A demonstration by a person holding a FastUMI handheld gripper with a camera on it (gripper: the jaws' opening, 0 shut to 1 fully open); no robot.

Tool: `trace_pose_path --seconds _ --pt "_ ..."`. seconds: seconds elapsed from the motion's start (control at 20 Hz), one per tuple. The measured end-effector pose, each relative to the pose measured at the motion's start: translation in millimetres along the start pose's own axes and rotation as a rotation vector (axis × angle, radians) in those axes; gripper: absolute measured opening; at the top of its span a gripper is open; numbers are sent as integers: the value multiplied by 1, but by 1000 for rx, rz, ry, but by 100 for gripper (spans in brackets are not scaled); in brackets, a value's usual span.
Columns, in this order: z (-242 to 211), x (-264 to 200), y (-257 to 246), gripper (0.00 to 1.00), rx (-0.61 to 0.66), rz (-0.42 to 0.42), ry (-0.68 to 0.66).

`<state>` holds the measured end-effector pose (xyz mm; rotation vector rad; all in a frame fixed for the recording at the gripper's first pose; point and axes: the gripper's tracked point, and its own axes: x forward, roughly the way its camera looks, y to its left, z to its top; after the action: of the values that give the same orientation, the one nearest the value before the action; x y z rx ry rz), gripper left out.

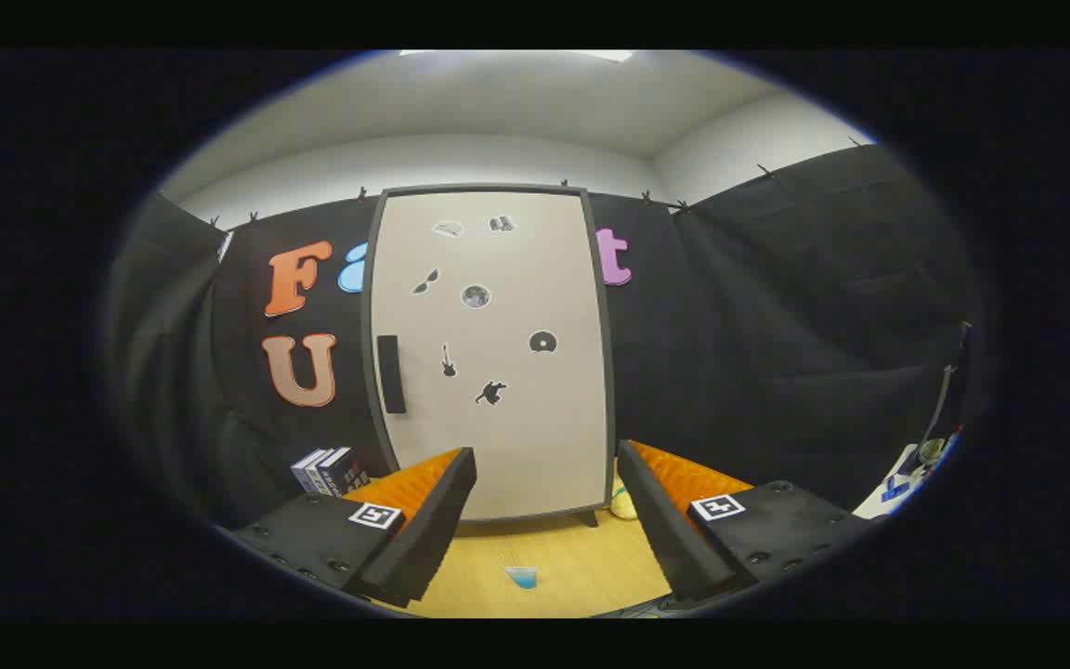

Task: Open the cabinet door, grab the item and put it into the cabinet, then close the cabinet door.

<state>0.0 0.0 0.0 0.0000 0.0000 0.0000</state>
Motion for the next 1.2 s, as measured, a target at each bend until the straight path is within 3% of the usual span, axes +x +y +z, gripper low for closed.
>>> trace_pose_path --seconds 1.2 --pt "-12 18 32 98 5 30 29"
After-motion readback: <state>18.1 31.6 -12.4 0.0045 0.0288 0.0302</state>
